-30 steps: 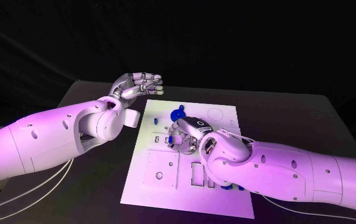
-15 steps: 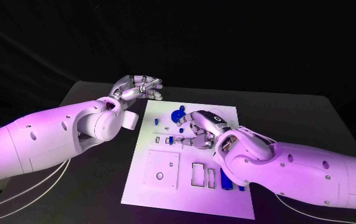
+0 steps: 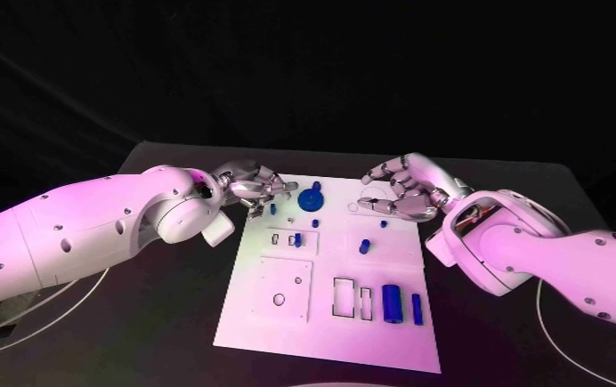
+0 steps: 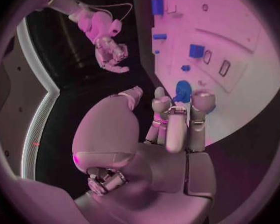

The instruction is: Assemble the parts on the task board

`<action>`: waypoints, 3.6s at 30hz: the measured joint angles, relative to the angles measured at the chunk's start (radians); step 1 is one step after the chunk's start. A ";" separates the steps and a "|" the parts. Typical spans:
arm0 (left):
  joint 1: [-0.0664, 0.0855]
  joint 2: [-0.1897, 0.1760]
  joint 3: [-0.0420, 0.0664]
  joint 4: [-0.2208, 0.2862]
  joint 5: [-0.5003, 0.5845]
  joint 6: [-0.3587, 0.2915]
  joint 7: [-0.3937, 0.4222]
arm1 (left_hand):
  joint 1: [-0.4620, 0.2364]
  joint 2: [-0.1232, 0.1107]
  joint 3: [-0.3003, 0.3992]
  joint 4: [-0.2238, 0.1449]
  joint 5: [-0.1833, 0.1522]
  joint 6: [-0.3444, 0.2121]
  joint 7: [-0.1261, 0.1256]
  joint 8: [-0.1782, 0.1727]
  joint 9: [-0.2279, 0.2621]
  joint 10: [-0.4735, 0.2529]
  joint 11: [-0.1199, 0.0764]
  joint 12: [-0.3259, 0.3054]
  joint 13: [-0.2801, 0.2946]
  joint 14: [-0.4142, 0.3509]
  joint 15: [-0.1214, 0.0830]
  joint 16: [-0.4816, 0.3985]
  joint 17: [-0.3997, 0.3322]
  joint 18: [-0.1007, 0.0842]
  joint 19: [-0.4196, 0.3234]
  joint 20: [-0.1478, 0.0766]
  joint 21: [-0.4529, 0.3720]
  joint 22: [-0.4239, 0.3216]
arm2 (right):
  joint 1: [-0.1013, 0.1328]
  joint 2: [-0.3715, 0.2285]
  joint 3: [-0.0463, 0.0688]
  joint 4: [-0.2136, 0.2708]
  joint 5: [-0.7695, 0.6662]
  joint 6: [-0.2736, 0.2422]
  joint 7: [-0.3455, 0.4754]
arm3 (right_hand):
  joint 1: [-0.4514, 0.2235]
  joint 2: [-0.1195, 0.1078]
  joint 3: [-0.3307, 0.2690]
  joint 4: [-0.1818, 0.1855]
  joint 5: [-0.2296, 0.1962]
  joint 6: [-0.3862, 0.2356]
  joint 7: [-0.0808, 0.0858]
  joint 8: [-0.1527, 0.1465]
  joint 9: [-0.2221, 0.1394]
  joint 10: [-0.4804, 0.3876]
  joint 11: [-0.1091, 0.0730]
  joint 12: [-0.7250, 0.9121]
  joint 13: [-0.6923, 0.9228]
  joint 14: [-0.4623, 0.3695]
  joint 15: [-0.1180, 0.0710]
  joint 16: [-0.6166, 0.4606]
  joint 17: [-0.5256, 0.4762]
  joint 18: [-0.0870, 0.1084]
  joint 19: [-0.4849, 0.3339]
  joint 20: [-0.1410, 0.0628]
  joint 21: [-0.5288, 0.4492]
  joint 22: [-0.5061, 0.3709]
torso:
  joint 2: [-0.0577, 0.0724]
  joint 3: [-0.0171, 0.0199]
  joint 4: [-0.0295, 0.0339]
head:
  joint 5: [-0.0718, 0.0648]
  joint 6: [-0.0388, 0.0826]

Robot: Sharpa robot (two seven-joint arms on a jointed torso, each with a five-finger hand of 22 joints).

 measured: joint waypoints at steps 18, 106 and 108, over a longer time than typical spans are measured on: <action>0.030 0.118 -0.012 -0.048 -0.331 0.164 -0.301 | -0.075 0.004 -0.069 0.000 0.000 -0.006 -0.022 0.076 0.056 0.021 -0.014 0.057 0.059 0.000 -0.014 0.004 0.000 0.000 0.001 -0.009 0.037 0.049 | 0.014 -0.025 0.000 -0.040 0.069 0.015 -0.003 | -0.005 0.005 0.000 0.000 0.000 0.000 0.000 0.003 0.000 0.000 0.000 0.000 0.000 0.000 0.000 0.000 0.000 0.000 0.000 0.000 0.000 0.000 | -0.007 0.0062 0.0017 | 0.004 -0.015; 0.041 0.210 -0.030 -0.104 -0.360 0.352 -0.363 | 0.055 -0.030 0.370 -0.010 -0.005 -0.067 -0.016 0.118 0.133 -0.016 -0.021 0.040 0.007 0.000 -0.022 0.004 0.000 0.000 -0.007 -0.009 0.086 0.104 | 0.018 -0.012 0.000 -0.076 0.074 0.020 -0.031 | -0.010 0.010 -0.003 0.003 0.000 0.000 0.000 0.007 0.000 0.000 0.000 -0.008 0.000 0.000 0.000 0.000 0.000 0.000 0.000 0.000 -0.003 0.000 | -0.008 0.0076 0.0040 | 0.014 -0.044; 0.041 0.208 -0.030 -0.101 -0.355 0.352 -0.363 | 0.041 -0.031 0.370 -0.010 -0.004 -0.067 -0.016 0.121 0.139 -0.016 -0.021 0.040 0.007 0.000 -0.021 0.004 0.000 0.000 -0.007 -0.009 0.090 0.105 | 0.018 -0.011 0.000 -0.076 0.074 0.020 -0.031 | -0.010 0.010 -0.003 0.003 0.000 0.000 0.000 0.007 0.000 0.000 0.000 -0.008 0.000 0.000 0.000 0.000 0.000 0.000 0.000 0.000 -0.003 0.000 | -0.008 0.0076 0.0041 | 0.015 -0.044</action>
